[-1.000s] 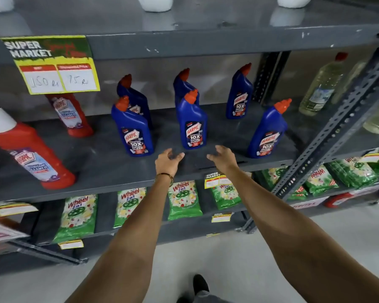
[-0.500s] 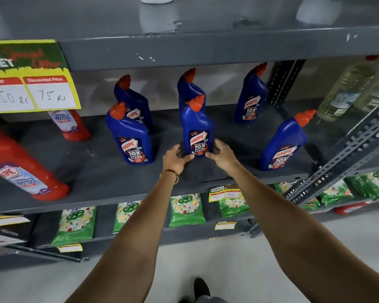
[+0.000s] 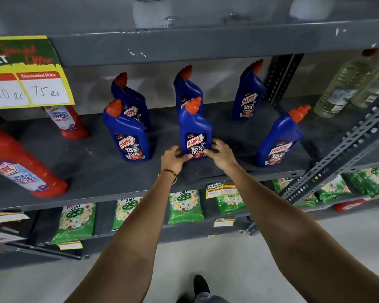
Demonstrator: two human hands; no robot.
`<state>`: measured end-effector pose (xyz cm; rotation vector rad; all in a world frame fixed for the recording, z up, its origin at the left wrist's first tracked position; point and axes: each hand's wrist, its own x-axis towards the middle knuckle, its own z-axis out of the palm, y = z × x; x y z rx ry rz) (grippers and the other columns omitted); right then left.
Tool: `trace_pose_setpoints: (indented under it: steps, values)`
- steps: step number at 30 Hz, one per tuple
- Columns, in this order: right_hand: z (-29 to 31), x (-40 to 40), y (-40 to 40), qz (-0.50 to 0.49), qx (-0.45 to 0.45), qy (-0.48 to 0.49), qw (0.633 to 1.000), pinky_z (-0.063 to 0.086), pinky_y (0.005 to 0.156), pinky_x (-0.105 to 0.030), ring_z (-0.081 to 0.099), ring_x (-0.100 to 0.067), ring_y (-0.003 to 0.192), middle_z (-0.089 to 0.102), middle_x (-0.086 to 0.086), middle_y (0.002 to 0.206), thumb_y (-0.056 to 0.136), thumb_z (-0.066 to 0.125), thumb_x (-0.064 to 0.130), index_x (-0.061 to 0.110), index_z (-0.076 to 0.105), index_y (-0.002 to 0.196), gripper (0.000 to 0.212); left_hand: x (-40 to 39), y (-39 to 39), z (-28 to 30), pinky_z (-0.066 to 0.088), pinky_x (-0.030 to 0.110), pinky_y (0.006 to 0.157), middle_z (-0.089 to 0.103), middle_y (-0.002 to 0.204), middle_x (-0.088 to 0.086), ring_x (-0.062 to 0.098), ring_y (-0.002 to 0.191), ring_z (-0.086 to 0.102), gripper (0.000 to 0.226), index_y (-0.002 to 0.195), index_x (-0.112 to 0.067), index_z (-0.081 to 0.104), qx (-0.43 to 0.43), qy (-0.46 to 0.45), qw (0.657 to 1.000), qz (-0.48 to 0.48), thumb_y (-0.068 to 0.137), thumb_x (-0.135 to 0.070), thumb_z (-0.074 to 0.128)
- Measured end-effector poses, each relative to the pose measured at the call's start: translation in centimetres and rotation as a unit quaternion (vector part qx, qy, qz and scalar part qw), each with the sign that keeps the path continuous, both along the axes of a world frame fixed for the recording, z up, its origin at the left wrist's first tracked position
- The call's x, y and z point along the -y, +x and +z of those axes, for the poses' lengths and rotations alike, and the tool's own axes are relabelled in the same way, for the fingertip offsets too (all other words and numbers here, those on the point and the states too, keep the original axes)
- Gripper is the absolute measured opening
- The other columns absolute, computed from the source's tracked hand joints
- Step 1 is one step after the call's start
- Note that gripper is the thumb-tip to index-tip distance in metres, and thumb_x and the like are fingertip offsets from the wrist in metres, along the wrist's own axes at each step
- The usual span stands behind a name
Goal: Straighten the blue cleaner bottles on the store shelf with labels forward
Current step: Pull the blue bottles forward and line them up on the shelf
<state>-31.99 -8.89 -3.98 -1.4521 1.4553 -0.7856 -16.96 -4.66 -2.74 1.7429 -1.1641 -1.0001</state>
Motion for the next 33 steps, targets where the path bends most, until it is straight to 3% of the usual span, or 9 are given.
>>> trace_pose_setpoints:
  steps: [13, 19, 33]
  values:
    - [0.1, -4.4, -1.1, -0.006, -0.011, -0.023, 1.0, 0.044, 0.088, -0.026, 0.061, -0.025, 0.112, 0.066, -0.015, 0.121, 0.082, 0.067, 0.01, 0.003, 0.054, 0.121, 0.042, -3.8, -0.2, -0.3, 0.049, 0.035, 0.096, 0.065, 0.119, 0.018, 0.028, 0.111, 0.061, 0.047, 0.118, -0.002, 0.058, 0.029, 0.005, 1.0, -0.004, 0.077, -0.019, 0.072]
    - [0.0, -5.3, -1.4, -0.008, -0.028, -0.024, 0.999, 0.044, 0.09, -0.03, 0.061, -0.027, 0.112, 0.066, -0.016, 0.12, 0.08, 0.069, 0.012, 0.003, 0.054, 0.122, 0.045, -4.9, -0.5, 0.0, 0.05, 0.045, 0.097, 0.065, 0.118, 0.02, 0.031, 0.108, 0.062, 0.046, 0.118, -0.001, 0.056, 0.004, 0.011, 1.0, -0.005, 0.078, -0.016, 0.072]
    - [0.7, -6.5, -1.4, 0.0, -0.028, -0.022, 0.999, 0.042, 0.088, -0.025, 0.061, -0.025, 0.112, 0.065, -0.014, 0.12, 0.083, 0.065, 0.01, 0.003, 0.054, 0.122, 0.041, -5.5, -0.7, 0.0, 0.051, 0.047, 0.096, 0.065, 0.118, 0.02, 0.03, 0.108, 0.063, 0.048, 0.119, -0.001, 0.056, 0.006, 0.024, 1.0, -0.006, 0.077, -0.017, 0.073]
